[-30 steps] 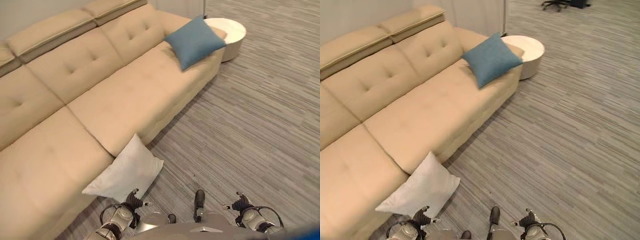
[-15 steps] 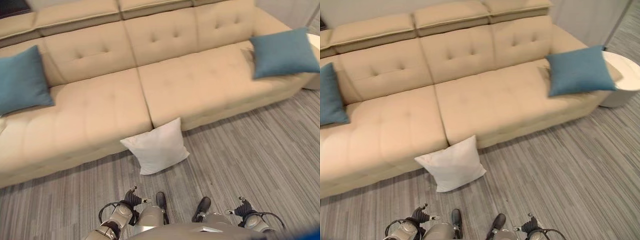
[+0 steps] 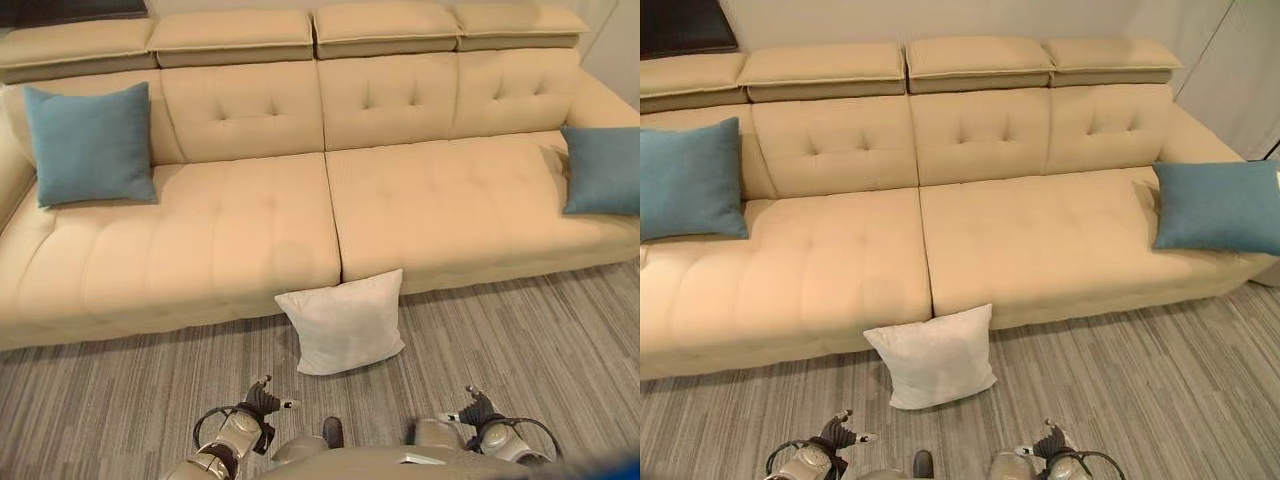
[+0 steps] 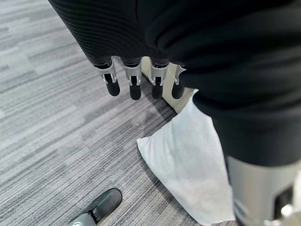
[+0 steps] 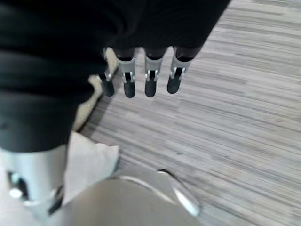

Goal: Pick up all the scattered cushions and arrange them neatly on the sofa.

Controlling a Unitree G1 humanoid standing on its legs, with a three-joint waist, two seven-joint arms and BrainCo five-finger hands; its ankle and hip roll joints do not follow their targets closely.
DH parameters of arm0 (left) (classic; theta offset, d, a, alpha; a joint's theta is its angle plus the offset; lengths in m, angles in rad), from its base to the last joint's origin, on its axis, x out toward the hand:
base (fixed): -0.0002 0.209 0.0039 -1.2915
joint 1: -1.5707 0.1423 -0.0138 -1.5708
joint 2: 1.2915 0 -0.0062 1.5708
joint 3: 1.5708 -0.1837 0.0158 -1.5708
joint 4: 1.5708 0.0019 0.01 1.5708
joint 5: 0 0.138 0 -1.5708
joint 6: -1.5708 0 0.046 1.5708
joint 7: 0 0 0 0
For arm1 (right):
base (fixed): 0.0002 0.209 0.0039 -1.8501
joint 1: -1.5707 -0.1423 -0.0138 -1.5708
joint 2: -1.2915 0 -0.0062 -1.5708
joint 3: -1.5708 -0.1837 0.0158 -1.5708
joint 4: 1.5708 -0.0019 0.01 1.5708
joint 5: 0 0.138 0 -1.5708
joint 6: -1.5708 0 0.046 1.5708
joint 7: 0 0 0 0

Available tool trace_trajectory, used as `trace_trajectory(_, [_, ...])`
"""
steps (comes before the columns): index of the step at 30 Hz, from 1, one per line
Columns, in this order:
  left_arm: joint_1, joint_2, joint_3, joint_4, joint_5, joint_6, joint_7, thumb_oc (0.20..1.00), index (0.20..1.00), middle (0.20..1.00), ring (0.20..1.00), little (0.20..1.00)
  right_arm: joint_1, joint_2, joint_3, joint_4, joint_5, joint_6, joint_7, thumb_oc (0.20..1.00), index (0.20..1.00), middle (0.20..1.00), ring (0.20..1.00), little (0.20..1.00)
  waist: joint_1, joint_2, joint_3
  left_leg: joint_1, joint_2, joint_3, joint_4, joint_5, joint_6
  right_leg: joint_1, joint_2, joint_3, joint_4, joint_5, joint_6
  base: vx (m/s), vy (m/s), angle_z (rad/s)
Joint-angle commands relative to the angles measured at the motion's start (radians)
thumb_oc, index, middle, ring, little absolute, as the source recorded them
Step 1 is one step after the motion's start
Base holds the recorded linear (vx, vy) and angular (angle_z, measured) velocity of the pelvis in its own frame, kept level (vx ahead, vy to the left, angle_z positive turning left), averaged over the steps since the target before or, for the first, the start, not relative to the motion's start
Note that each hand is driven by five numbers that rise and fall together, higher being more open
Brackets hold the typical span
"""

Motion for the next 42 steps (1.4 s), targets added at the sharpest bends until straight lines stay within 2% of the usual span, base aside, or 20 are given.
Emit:
trace_trajectory(1, [-0.004, -0.013, -0.012, -0.008, 0.025, -0.016, 0.008, 1.000, 1.000, 1.000, 1.000, 1.000, -0.021, -0.027, 0.022, 0.017, -0.005, -0.010, 0.005, 1.000, 1.000, 1.000, 1.000, 1.000, -0.023, 0.017, 0.040, -0.044, -0.013, -0.089, 0.083, -0.072, -0.056, 0.132, 0.048, -0.021, -0.108, 0.049, -0.011, 0.18, -0.120, 1.16])
trace_trajectory(4, [-0.005, -0.017, -0.007, -0.009, 0.015, -0.021, 0.010, 1.000, 1.000, 1.000, 1.000, 1.000, -0.012, -0.033, 0.016, 0.025, -0.002, -0.015, -0.001, 1.000, 1.000, 1.000, 1.000, 1.000, -0.025, 0.003, 0.027, -0.047, -0.023, -0.123, 0.092, -0.076, -0.074, 0.182, 0.057, -0.010, -0.174, 0.056, -0.019, 0.10, -0.108, 1.13])
trace_trajectory(9, [0.009, -0.025, -0.005, 0.007, 0.020, -0.017, 0.004, 1.000, 1.000, 1.000, 1.000, 1.000, -0.005, -0.038, 0.008, 0.029, 0.002, -0.023, 0.002, 1.000, 1.000, 1.000, 1.000, 1.000, -0.027, -0.005, 0.008, -0.053, -0.001, -0.132, 0.094, -0.071, -0.111, 0.254, 0.059, -0.062, -0.253, 0.053, -0.039, 0.07, -0.146, 0.33])
trace_trajectory(10, [0.007, -0.026, -0.007, 0.006, 0.020, -0.018, 0.003, 1.000, 1.000, 1.000, 1.000, 1.000, -0.005, -0.041, 0.003, 0.026, 0.005, -0.025, 0.000, 1.000, 1.000, 1.000, 1.000, 1.000, -0.031, -0.007, 0.009, -0.062, 0.003, -0.121, 0.108, -0.072, -0.118, 0.261, 0.055, -0.070, -0.261, 0.050, -0.040, -0.02, -0.105, 0.54])
trace_trajectory(11, [0.006, -0.015, 0.011, 0.011, 0.022, -0.022, -0.017, 1.000, 1.000, 1.000, 1.000, 1.000, 0.046, -0.117, -0.061, 0.052, 0.076, -0.037, 0.112, 1.000, 1.000, 1.000, 1.000, 1.000, -0.049, -0.017, 0.014, -0.066, 0.013, -0.094, 0.119, -0.074, -0.123, 0.268, 0.058, -0.065, -0.267, 0.047, -0.042, -0.02, -0.094, 0.51])
trace_trajectory(12, [0.001, -0.012, -0.006, -0.006, 0.021, -0.018, -0.009, 1.000, 1.000, 1.000, 1.000, 1.000, -0.002, -0.062, -0.024, 0.035, 0.066, -0.036, 0.029, 1.000, 1.000, 1.000, 1.000, 1.000, -0.040, -0.018, 0.012, -0.086, 0.019, -0.071, 0.158, -0.084, -0.128, 0.276, 0.051, -0.088, -0.269, 0.045, -0.049, -0.02, -0.067, 0.71])
trace_trajectory(14, [0.009, -0.021, -0.005, -0.009, 0.014, -0.016, -0.007, 1.000, 1.000, 1.000, 1.000, 1.000, 0.008, -0.045, -0.015, 0.025, 0.054, -0.039, 0.020, 1.000, 1.000, 1.000, 1.000, 1.000, -0.045, -0.013, 0.013, -0.084, 0.030, -0.049, 0.170, -0.089, -0.128, 0.285, 0.052, -0.086, -0.269, 0.040, -0.054, 0.01, 0.018, 0.32])
trace_trajectory(15, [0.010, -0.025, 0.005, -0.006, 0.009, -0.014, -0.011, 1.000, 1.000, 1.000, 1.000, 1.000, 0.022, -0.057, -0.030, 0.046, 0.062, -0.027, 0.053, 1.000, 1.000, 1.000, 1.000, 1.000, -0.056, -0.014, 0.017, -0.087, 0.041, -0.030, 0.174, -0.083, -0.132, 0.288, 0.050, -0.082, -0.270, 0.038, -0.054, 0.00, 0.091, 0.20])
trace_trajectory(16, [0.007, -0.021, -0.010, -0.019, 0.008, -0.015, -0.004, 1.000, 1.000, 1.000, 1.000, 1.000, -0.003, -0.053, -0.011, 0.024, 0.049, -0.038, 0.017, 1.000, 1.000, 1.000, 1.000, 1.000, -0.047, -0.021, 0.022, -0.115, 0.061, -0.011, 0.192, -0.067, -0.137, 0.294, 0.038, -0.094, -0.271, 0.037, -0.053, 0.00, 0.101, 0.32])
trace_trajectory(20, [0.014, -0.029, -0.008, -0.027, 0.008, -0.010, 0.003, 1.000, 1.000, 1.000, 1.000, 1.000, 0.009, -0.046, -0.014, 0.015, 0.041, -0.040, 0.015, 1.000, 1.000, 1.000, 1.000, 1.000, -0.048, -0.013, 0.011, -0.102, 0.081, 0.008, 0.136, -0.056, -0.131, 0.293, 0.035, -0.098, -0.276, 0.037, -0.046, 0.04, 0.111, 0.10])
trace_trajectory(23, [0.025, -0.028, -0.004, -0.023, 0.012, -0.011, 0.006, 1.000, 1.000, 1.000, 1.000, 1.000, 0.017, -0.036, -0.011, 0.015, 0.031, -0.040, 0.011, 1.000, 1.000, 1.000, 1.000, 1.000, -0.050, -0.009, 0.000, -0.064, 0.072, 0.015, 0.079, -0.052, -0.124, 0.298, 0.026, -0.089, -0.279, 0.044, -0.034, 0.09, 0.148, -0.16])
trace_trajectory(29, [0.013, -0.006, 0.030, -0.059, -0.043, -0.032, 0.030, 1.000, 1.000, 1.000, 1.000, 1.000, -0.010, -0.030, -0.017, -0.014, 0.042, -0.043, -0.006, 1.000, 1.000, 1.000, 1.000, 1.000, -0.040, -0.022, 0.016, -0.071, 0.054, 0.035, 0.079, -0.066, -0.105, 0.257, 0.002, -0.063, -0.249, 0.057, -0.011, -0.02, 0.098, -0.24])
trace_trajectory(31, [-0.028, 0.019, 0.059, -0.157, -0.140, -0.068, 0.068, 1.000, 1.000, 1.000, 1.000, 1.000, -0.063, -0.045, -0.024, -0.055, 0.073, -0.051, -0.038, 1.000, 1.000, 1.000, 1.000, 1.000, -0.042, -0.022, 0.080, -0.173, 0.050, 0.049, 0.125, -0.063, -0.099, 0.141, -0.016, -0.052, -0.194, 0.073, -0.005, -0.27, 0.032, 0.00])
trace_trajectory(32, [-0.029, 0.019, 0.059, -0.158, -0.141, -0.067, 0.068, 1.000, 1.000, 1.000, 1.000, 1.000, -0.064, -0.045, -0.024, -0.055, 0.073, -0.051, -0.038, 1.000, 1.000, 1.000, 1.000, 1.000, -0.041, -0.022, 0.077, -0.178, 0.050, 0.049, 0.128, -0.063, -0.099, 0.137, -0.016, -0.052, -0.192, 0.073, -0.005, -0.25, 0.008, -0.18])
trace_trajectory(34, [-0.078, 0.035, 0.063, -0.242, -0.213, -0.098, 0.101, 1.000, 1.000, 1.000, 1.000, 1.000, -0.107, -0.071, -0.017, -0.105, 0.089, -0.053, -0.072, 1.000, 1.000, 1.000, 1.000, 1.000, -0.044, -0.017, 0.133, -0.293, 0.051, 0.057, 0.181, -0.053, -0.101, 0.014, -0.030, -0.045, -0.132, 0.086, -0.012, -0.27, 0.008, -0.11])
trace_trajectory(35, [-0.079, 0.035, 0.063, -0.242, -0.213, -0.098, 0.101, 1.000, 1.000, 1.000, 1.000, 1.000, -0.107, -0.071, -0.017, -0.105, 0.089, -0.053, -0.072, 1.000, 1.000, 1.000, 1.000, 1.000, -0.044, -0.017, 0.129, -0.300, 0.051, 0.058, 0.185, -0.054, -0.101, 0.007, -0.030, -0.045, -0.129, 0.086, -0.013, -0.28, 0.011, -0.03])
trace_trajectory(36, [-0.107, 0.046, 0.063, -0.278, -0.242, -0.114, 0.127, 1.000, 1.000, 1.000, 1.000, 1.000, -0.132, -0.089, -0.011, -0.138, 0.091, -0.048, -0.096, 1.000, 1.000, 1.000, 1.000, 1.000, -0.045, -0.010, 0.155, -0.374, 0.052, 0.064, 0.215, -0.045, -0.103, -0.072, -0.039, -0.041, -0.095, 0.093, -0.020, -0.16, -0.002, 0.02])
trace_trajectory(40, [-0.173, 0.055, 0.062, -0.326, -0.286, -0.133, 0.184, 1.000, 1.000, 1.000, 1.000, 1.000, -0.184, -0.117, -0.024, -0.191, 0.113, -0.052, -0.161, 1.000, 1.000, 1.000, 1.000, 1.000, -0.053, 0.000, 0.177, -0.546, 0.053, 0.075, 0.281, -0.033, -0.105, -0.245, -0.049, -0.039, -0.039, 0.099, -0.028, -0.17, -0.019, -0.21])
trace_trajectory(41, [-0.214, 0.055, 0.057, -0.342, -0.302, -0.144, 0.213, 1.000, 1.000, 1.000, 1.000, 1.000, -0.216, -0.126, -0.024, -0.216, 0.121, -0.061, -0.197, 1.000, 1.000, 1.000, 1.000, 1.000, -0.060, 0.002, 0.184, -0.632, 0.063, 0.079, 0.312, -0.025, -0.105, -0.331, -0.053, -0.033, -0.018, 0.105, -0.029, -0.13, -0.010, -0.14])
trace_trajectory(42, [-0.214, 0.055, 0.057, -0.342, -0.302, -0.144, 0.213, 1.000, 1.000, 1.000, 1.000, 1.000, -0.216, -0.126, -0.024, -0.216, 0.121, -0.061, -0.197, 1.000, 1.000, 1.000, 1.000, 1.000, -0.060, 0.003, 0.182, -0.636, 0.063, 0.079, 0.313, -0.025, -0.105, -0.335, -0.053, -0.033, -0.017, 0.105, -0.029, -0.08, -0.011, -0.12])
